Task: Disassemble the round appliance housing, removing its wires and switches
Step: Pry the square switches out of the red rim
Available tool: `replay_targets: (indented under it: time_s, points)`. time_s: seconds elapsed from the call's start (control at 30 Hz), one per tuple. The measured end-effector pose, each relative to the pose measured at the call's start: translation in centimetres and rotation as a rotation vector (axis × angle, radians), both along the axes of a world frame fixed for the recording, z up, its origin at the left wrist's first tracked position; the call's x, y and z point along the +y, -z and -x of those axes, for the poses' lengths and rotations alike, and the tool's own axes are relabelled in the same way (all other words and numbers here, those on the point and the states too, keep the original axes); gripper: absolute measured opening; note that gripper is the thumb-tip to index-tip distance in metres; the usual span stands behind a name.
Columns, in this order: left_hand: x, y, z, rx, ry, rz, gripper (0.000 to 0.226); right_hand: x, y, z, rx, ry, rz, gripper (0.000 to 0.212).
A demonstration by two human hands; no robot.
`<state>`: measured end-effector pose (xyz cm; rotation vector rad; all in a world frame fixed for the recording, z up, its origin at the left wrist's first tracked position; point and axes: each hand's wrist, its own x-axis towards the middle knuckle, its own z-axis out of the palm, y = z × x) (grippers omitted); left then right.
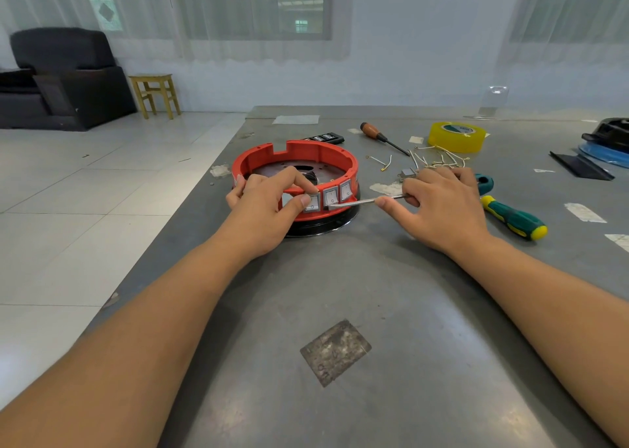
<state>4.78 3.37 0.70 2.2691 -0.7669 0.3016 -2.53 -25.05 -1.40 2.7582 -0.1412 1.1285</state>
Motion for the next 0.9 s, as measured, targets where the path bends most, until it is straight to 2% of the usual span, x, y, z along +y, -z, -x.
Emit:
replay_targets:
  time_s: [0.2,0.37,0.5,0.67,0.9]
  points:
    - [0.2,0.1,-0.1,0.007,0.005,0.008,0.015,0.4,-0.3,0.4,0.004,0.060,-0.060,0.065]
    - [0.3,0.1,-0.1,0.015,0.001,0.022,0.016,1.0,-0.4,-0.1,0.022,0.036,-0.048,0.063]
    - [0.3,-0.2,-0.2,0.037,-0.007,0.030,0.017,0.6,-0.7,-0.9,0.038,-0.029,-0.086,0.065]
    - [0.3,-0.5,-0.4,0.060,-0.005,0.001,0.014,0.5,-1.1,-3.0,0.101,-0.050,-0.134,0.078]
    - [0.1,-0.7,-0.6,0.083,0.006,-0.020,0.009,-0.2,-1.6,-5.0,0.115,-0.164,-0.127,0.070]
